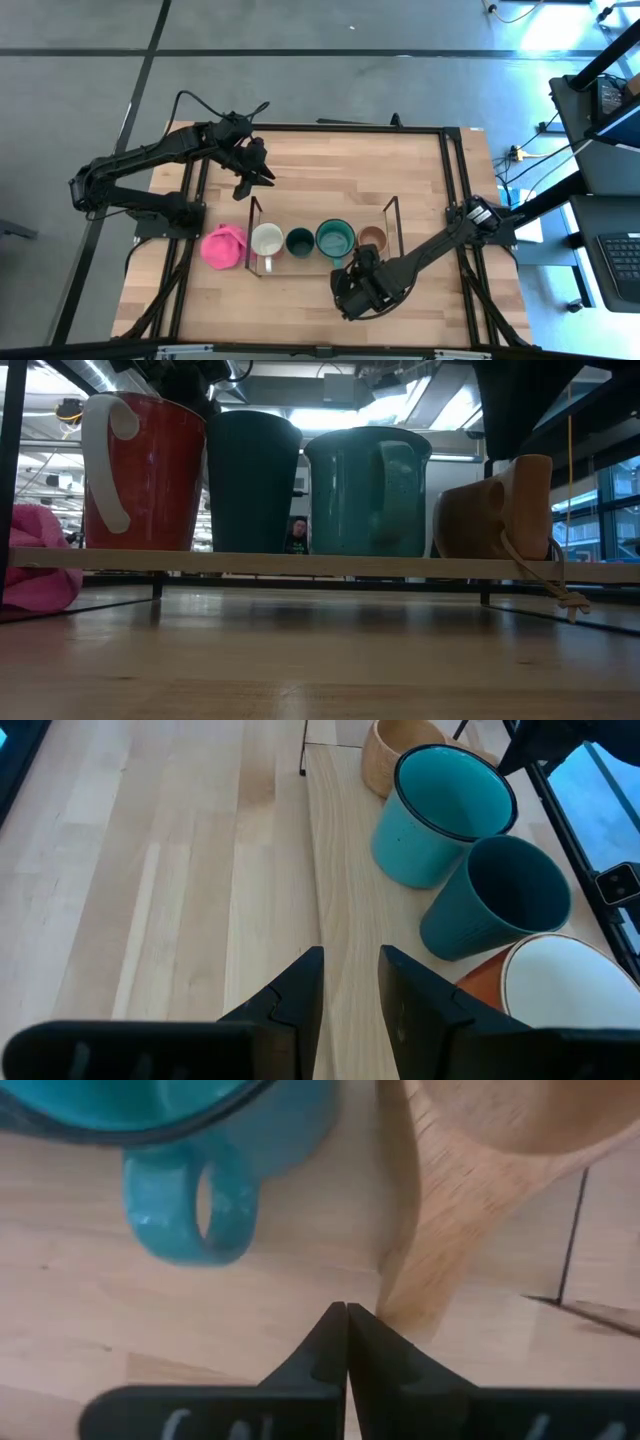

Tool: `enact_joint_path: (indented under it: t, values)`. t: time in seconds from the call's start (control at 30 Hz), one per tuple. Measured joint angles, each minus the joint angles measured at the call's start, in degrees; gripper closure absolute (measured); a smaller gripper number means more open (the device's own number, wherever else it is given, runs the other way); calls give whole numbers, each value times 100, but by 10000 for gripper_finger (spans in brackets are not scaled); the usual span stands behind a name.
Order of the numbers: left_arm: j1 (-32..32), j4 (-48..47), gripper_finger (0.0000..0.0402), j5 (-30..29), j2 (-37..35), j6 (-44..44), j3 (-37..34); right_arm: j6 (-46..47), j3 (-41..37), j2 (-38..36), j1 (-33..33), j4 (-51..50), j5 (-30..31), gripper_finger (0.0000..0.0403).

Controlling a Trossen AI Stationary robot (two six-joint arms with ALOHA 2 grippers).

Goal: Stack small to large cups/mugs on shelf
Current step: Adjust the wooden mug on the shelf

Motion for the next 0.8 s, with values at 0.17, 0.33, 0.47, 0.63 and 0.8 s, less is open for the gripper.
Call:
enact_joint_path:
  t: [0.17, 0.33, 0.47, 0.63, 0.8]
  values:
    - [0, 0, 308, -1, 0, 4, 2, 1, 0, 0, -12, -19, -126, 393]
    - [0, 0, 308, -1, -1, 14, 2, 22, 2, 0, -10, -153, -322, 393]
    - [0, 0, 308, -3, 0, 17, 2, 103, 2, 0, -15, -230, -329, 393]
    - [0, 2, 308, -10, 0, 17, 0, 160, 2, 0, -14, -364, -337, 393]
    - [0, 0, 308, -23, 0, 16, 1, 160, 2, -2, -12, -344, -336, 393]
